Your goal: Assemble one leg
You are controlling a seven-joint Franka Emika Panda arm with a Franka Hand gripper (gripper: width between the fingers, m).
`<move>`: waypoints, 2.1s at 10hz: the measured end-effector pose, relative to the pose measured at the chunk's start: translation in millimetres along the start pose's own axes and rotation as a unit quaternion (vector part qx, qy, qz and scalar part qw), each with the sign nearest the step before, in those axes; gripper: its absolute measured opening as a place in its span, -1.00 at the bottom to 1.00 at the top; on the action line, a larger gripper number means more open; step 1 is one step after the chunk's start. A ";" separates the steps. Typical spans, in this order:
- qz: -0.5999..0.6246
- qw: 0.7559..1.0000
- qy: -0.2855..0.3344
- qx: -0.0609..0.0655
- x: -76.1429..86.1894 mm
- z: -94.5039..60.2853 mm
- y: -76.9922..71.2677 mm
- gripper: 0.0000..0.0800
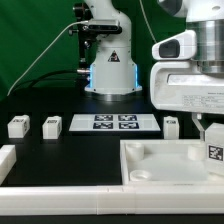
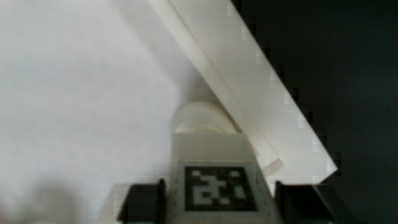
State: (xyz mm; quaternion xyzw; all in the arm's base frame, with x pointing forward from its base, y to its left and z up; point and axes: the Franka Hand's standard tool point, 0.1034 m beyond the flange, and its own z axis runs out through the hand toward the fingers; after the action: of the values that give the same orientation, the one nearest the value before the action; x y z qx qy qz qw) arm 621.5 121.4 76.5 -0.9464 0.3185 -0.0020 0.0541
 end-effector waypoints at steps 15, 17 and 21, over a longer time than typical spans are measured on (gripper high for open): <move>-0.057 0.998 -0.014 0.014 -10.5 2.9 -8.3 0.62; -0.165 0.986 -0.012 0.015 -10.4 3.0 -8.1 0.62; -0.377 0.926 -0.006 0.012 -5.5 2.8 -3.1 0.62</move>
Offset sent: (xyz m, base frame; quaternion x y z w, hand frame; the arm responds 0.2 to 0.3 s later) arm 0.0008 -0.0002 0.0014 -0.0024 -0.0011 0.2981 0.9545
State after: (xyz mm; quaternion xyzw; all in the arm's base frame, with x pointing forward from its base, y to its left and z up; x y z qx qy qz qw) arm 619.1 127.5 74.2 -0.9959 -0.0624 -0.0201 0.0627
